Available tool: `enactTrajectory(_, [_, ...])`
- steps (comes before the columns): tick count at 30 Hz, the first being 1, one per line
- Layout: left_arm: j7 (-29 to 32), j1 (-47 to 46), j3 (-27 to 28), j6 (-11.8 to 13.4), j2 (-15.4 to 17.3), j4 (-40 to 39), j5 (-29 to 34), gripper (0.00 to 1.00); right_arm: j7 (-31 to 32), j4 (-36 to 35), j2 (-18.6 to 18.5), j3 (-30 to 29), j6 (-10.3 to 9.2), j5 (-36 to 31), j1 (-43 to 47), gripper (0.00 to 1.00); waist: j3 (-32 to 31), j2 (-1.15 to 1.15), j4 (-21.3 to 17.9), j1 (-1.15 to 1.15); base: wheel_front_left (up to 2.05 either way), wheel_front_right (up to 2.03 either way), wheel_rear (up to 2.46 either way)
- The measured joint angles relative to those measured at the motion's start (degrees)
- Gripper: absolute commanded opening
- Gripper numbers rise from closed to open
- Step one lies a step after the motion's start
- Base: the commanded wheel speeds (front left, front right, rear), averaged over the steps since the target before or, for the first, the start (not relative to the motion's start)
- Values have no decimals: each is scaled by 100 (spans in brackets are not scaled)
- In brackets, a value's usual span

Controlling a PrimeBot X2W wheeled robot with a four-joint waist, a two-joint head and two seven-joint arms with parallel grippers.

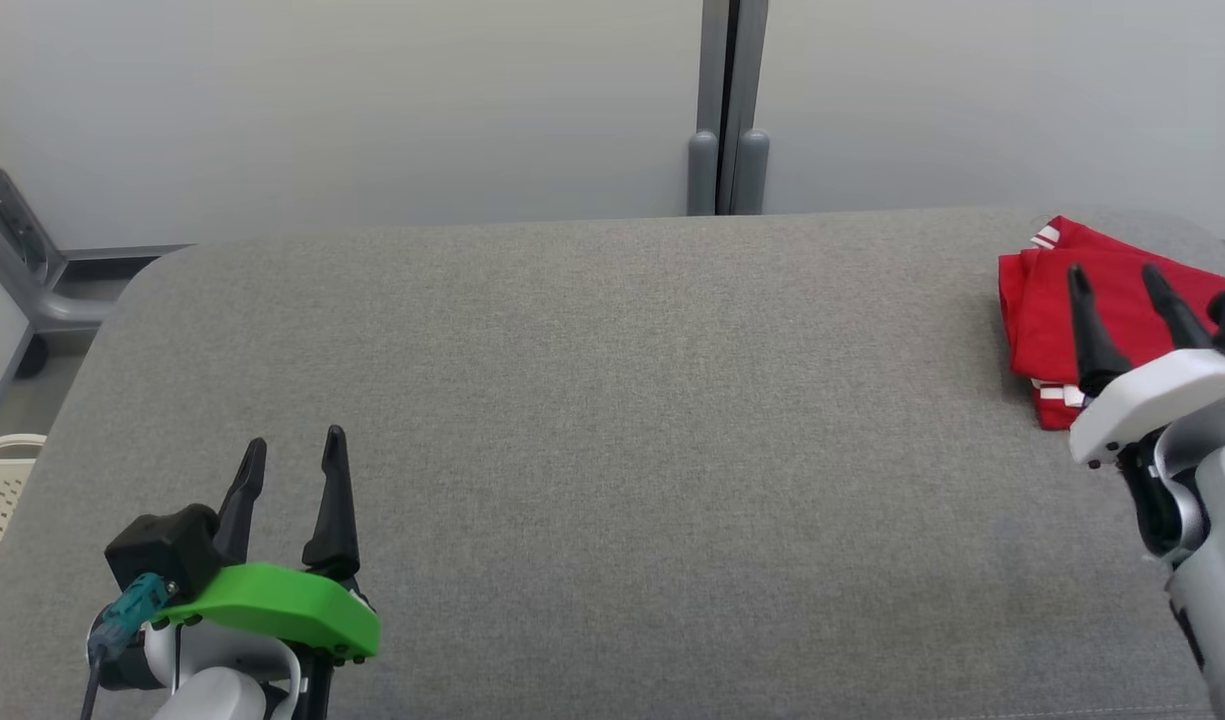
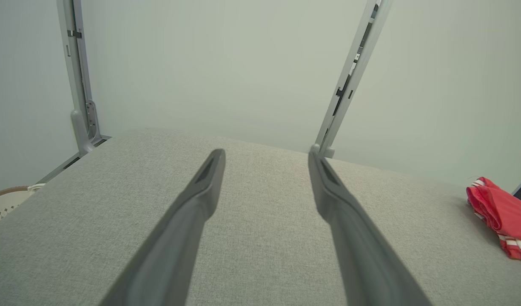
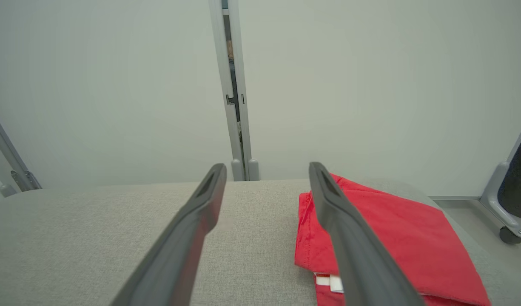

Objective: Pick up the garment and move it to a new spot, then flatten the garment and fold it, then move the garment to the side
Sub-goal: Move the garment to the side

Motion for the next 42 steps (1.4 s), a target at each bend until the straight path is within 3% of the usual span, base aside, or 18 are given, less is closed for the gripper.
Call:
enactTrajectory(10, [119,14,-97,-243,97,180,-5,100,545,-1503,1447,-1114,-1,-1036,1192,100,-60,0,60,0,0,0,0])
enactTrajectory(14, [179,12,-113,-337,207,278,-13,100,779,-2038,1766,-1214,-1,-1246,1602,100,-67,0,85,0,0,0,0])
enactTrajectory(24, [176,52,-79,-531,269,556,-155,100,1087,-2627,1970,-1022,-2,-1240,2283,100,-147,0,128,0,0,0,0])
enactTrajectory(42, [92,423,-144,-543,409,545,-76,100,1054,-2635,1979,-399,-2,-894,2782,100,-308,0,176,0,0,0,0])
